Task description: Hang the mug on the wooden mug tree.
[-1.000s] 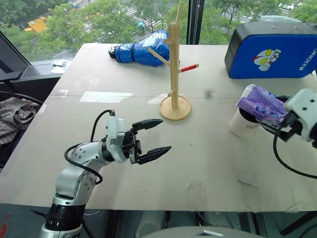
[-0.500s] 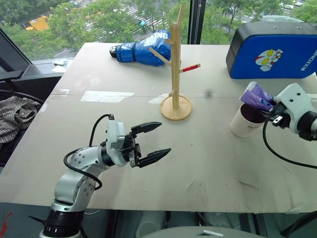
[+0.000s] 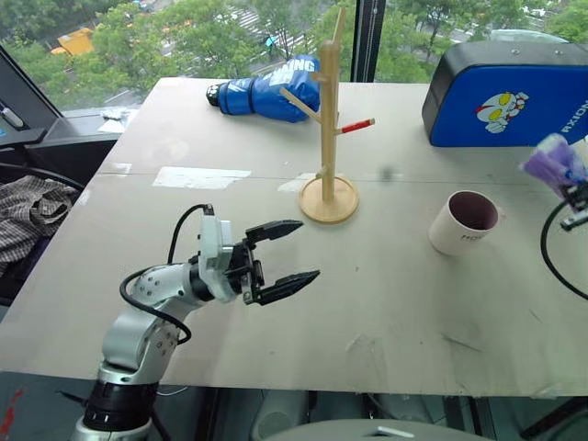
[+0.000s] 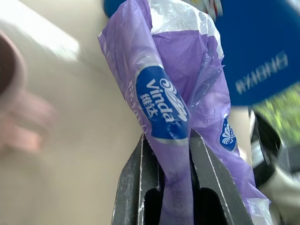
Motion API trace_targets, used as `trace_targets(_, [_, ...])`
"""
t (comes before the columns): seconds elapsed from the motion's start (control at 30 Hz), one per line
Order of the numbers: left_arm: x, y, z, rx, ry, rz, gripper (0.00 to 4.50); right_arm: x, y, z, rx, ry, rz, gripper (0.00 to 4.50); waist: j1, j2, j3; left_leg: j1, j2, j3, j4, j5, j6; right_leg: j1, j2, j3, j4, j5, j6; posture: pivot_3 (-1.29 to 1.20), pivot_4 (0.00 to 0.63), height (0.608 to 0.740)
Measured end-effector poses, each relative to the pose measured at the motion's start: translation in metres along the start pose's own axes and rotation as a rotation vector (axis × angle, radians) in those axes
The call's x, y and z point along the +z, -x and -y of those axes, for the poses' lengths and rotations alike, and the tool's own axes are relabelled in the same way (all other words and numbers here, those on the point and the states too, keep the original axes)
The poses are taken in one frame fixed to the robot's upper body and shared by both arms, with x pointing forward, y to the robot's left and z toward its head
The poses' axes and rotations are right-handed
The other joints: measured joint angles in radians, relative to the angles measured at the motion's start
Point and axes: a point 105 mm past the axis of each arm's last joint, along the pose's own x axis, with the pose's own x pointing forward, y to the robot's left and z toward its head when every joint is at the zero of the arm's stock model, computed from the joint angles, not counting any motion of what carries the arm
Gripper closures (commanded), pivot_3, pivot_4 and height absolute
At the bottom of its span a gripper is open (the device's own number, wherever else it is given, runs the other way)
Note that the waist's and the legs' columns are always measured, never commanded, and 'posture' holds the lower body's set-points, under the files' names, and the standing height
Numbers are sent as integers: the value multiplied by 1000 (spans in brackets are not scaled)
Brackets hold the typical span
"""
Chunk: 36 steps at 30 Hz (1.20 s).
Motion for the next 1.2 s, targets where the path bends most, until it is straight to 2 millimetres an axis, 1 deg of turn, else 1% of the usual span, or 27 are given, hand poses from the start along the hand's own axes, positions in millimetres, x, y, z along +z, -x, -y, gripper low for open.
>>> trace_targets(0.03, [2, -2, 0, -10, 2, 12, 0, -16, -8, -5, -1, -22, -39, 4469, -5, 0, 0, 1, 0, 1, 0, 0, 0, 0, 0, 1, 1, 0, 0, 0, 150, 740])
trace_targets(0.13, [3, -4, 0, -13, 20, 26, 0, -44, -21, -14, 11, -23, -118, 4469, -17, 2, 1, 1, 0, 1, 0, 0, 0, 0, 0, 1, 1, 0, 0, 0, 150, 740])
trace_targets(0.17, [4, -5, 0, -15, 26, 33, 0, -52, -25, -16, 20, -21, -138, 3677, -20, 2, 1, 1, 0, 1, 0, 0, 0, 0, 0, 1, 1, 0, 0, 0, 150, 740])
trace_targets(0.2, [5, -6, 0, -20, 27, 38, 0, -59, -28, -18, 31, -16, -156, 3420, -21, 2, 1, 1, 0, 1, 0, 0, 0, 0, 1, 1, 1, 0, 0, 0, 150, 740])
trace_targets(0.3, [5, -8, 0, -24, 29, 41, 0, -77, -30, -22, 70, 26, -200, 2053, -20, 4, 2, 0, 0, 1, 0, 0, 0, 0, 1, 1, 0, 0, 0, 0, 150, 740])
trace_targets(0.37, [4, -8, 0, -23, 36, 41, 0, -78, -22, -16, 85, 84, -205, 1124, -16, 7, 3, 0, 0, 1, 0, 0, 0, 0, 0, 1, 0, 0, 0, 0, 150, 740])
trace_targets(0.4, [3, -8, 0, -21, 39, 42, 0, -75, -15, -11, 88, 89, -190, 751, -14, 7, 3, 0, 0, 1, 0, 0, 0, 0, 0, 0, 0, 0, 0, 0, 150, 740])
trace_targets(0.47, [2, -8, 1, -17, 46, 41, 0, -55, 4, -6, 132, 28, -97, 751, -12, 7, 3, 0, 0, 0, 0, 0, 0, 0, 1, 0, 0, 0, 0, 0, 150, 740])
trace_targets(0.53, [1, -7, 1, -14, 51, 39, 0, -32, 22, -11, 196, -38, 13, 751, -13, 6, 3, 0, 1, -1, -1, -1, 1, 1, 1, -1, 0, 0, 0, 0, 150, 740])
trace_targets(0.57, [1, -7, 1, -13, 52, 39, 0, -22, 27, -15, 215, -58, 66, 751, -17, 5, 3, 1, 1, -1, 0, -1, 2, 1, 2, 0, 0, 0, 0, 0, 150, 740])
trace_targets(0.6, [1, -7, 1, -13, 51, 39, 0, -17, 29, -18, 222, -74, 94, 751, -21, 4, 3, 2, 1, 0, 0, -2, 3, 2, 1, 0, 0, 0, 0, 0, 150, 740])
trace_targets(0.63, [1, -7, 1, -13, 51, 39, 0, -17, 28, -20, 224, -88, 102, 751, -21, 3, 3, 2, 1, 0, 0, -2, 4, 3, 1, 1, 0, 0, 0, 0, 150, 740])
trace_targets(0.73, [3, -8, 0, -13, 43, 42, 0, -23, 16, -33, 207, -165, 124, 751, -19, 3, 3, 3, 0, 0, 1, -2, 3, 3, 1, 1, 1, 1, 1, 0, 150, 740])
trace_targets(0.8, [5, -10, -1, -16, 35, 44, 0, -27, 5, -44, 213, -219, 137, 751, -19, 3, 3, 3, 0, 0, 1, 0, 0, 3, 1, 0, 1, 1, 1, 0, 150, 740])
trace_targets(0.87, [7, -11, -3, -13, 25, 43, 0, -35, -5, -59, 243, -241, 122, 751, -18, 3, 3, 2, 0, 0, 0, 0, 0, 2, 1, 0, 1, 0, 1, 0, 150, 740])
trace_targets(0.97, [6, -10, -4, -6, 27, 35, 0, -36, -14, -64, 250, -251, 131, 751, -18, 4, 3, 1, 0, 0, 0, 0, 0, 0, 1, 1, 0, 0, 1, 0, 150, 740])
trace_targets(1.07, [5, -8, -4, 3, 32, 23, 0, -29, -23, -64, 250, -265, 165, 751, -21, 4, 3, 1, 0, 0, 0, 0, 0, 0, 1, 1, 0, 0, 1, 0, 150, 740])
trace_targets(1.17, [2, -4, 0, 11, 43, 11, 0, -25, -39, -70, 259, -288, 186, 751, -22, 4, 4, 1, 0, 0, 0, 0, 0, 0, 1, 1, 0, 0, 1, 0, 150, 740])
trace_targets(1.2, [2, -4, 1, 9, 42, 8, 0, -25, -41, -71, 260, -291, 184, 751, -21, 4, 4, 1, 0, 0, 0, 0, 0, 0, 1, 1, 1, 0, 1, 0, 150, 740])
